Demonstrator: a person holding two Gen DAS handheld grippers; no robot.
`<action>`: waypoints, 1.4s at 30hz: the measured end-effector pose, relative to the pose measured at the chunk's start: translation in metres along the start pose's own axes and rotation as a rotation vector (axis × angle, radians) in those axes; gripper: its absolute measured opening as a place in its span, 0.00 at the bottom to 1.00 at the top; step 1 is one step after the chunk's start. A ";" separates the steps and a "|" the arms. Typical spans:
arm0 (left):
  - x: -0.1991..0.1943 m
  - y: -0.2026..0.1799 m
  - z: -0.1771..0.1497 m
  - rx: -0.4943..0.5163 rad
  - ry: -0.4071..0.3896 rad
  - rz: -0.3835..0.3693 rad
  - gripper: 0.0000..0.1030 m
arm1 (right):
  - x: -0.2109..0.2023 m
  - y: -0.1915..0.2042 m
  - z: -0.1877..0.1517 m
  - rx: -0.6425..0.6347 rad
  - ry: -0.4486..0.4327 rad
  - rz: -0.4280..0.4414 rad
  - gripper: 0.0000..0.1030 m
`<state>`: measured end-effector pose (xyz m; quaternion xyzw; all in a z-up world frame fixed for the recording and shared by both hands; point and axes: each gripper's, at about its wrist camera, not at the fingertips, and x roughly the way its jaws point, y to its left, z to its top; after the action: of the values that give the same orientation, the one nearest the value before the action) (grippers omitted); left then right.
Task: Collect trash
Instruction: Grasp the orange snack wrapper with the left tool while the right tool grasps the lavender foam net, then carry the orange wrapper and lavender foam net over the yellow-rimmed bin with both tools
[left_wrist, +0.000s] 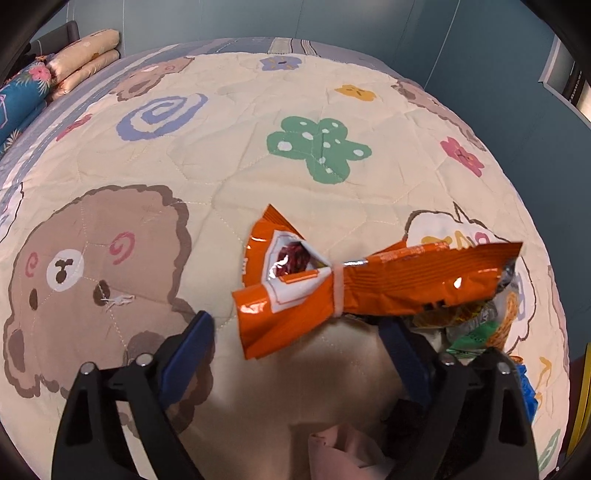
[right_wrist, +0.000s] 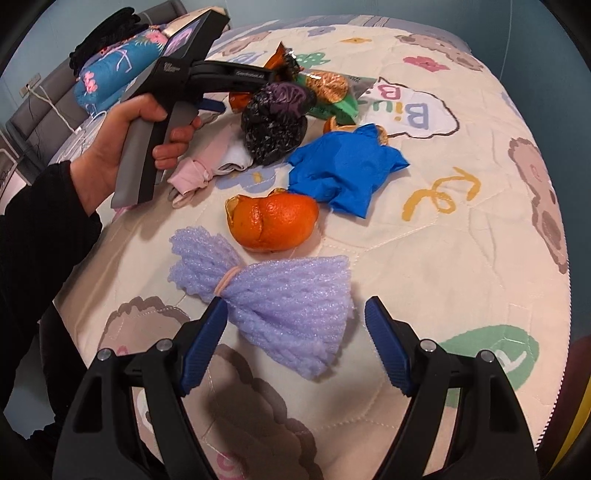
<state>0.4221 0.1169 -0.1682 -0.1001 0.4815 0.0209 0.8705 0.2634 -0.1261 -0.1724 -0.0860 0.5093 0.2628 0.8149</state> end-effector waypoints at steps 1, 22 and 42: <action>0.001 -0.001 0.000 0.005 0.002 0.000 0.73 | 0.003 0.002 0.001 -0.009 0.006 0.000 0.70; -0.028 0.014 -0.004 -0.007 -0.041 -0.027 0.19 | -0.006 0.020 0.001 -0.043 0.002 0.028 0.18; -0.110 0.030 -0.034 -0.030 -0.103 -0.071 0.19 | -0.076 0.003 -0.013 0.036 -0.130 0.012 0.18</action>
<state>0.3313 0.1464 -0.0976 -0.1290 0.4318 0.0021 0.8927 0.2255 -0.1549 -0.1112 -0.0508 0.4605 0.2636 0.8461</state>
